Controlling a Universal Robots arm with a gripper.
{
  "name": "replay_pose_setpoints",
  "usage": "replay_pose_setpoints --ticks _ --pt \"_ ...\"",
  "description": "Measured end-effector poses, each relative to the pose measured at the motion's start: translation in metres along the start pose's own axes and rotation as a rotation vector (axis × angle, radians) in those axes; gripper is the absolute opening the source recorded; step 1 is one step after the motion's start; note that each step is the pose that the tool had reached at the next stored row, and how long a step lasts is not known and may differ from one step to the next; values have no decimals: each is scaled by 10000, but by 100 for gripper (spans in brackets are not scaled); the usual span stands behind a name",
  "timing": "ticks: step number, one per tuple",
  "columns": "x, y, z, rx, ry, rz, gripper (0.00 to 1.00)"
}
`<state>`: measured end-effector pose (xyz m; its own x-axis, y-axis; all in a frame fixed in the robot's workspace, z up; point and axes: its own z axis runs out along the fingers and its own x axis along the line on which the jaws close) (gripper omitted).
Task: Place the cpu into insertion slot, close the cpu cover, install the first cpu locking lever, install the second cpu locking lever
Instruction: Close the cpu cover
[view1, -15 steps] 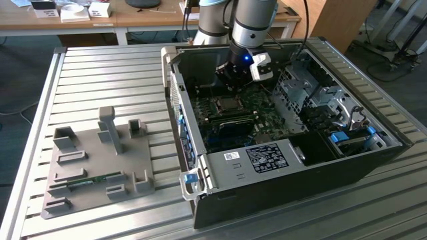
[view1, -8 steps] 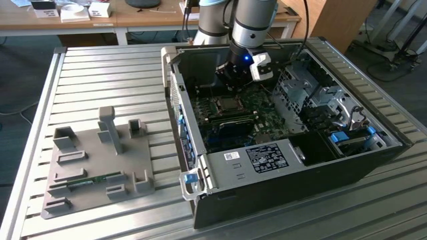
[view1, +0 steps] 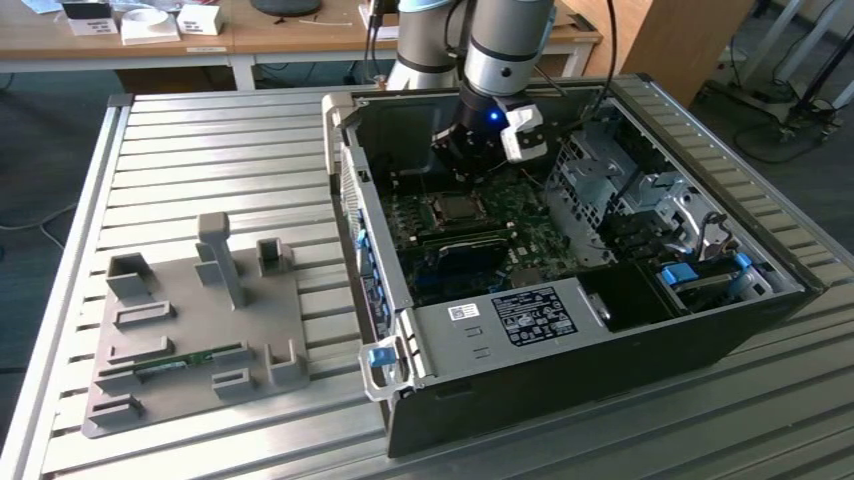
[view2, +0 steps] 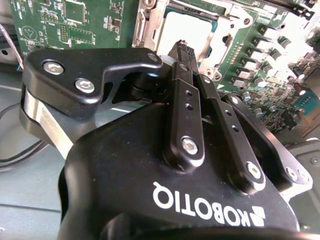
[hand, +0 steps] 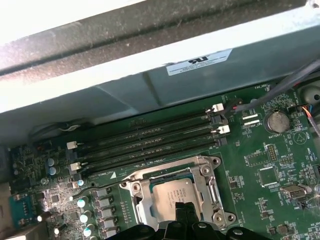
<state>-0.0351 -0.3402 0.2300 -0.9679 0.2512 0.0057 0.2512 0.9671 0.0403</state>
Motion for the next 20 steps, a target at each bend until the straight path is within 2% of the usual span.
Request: replay_pose_setpoints --ticks 11,16,20 --pt "0 0 0 0 0 -100 11" --pt "0 0 3 -2 3 -335 11" --pt "0 0 8 -21 -40 -603 11"
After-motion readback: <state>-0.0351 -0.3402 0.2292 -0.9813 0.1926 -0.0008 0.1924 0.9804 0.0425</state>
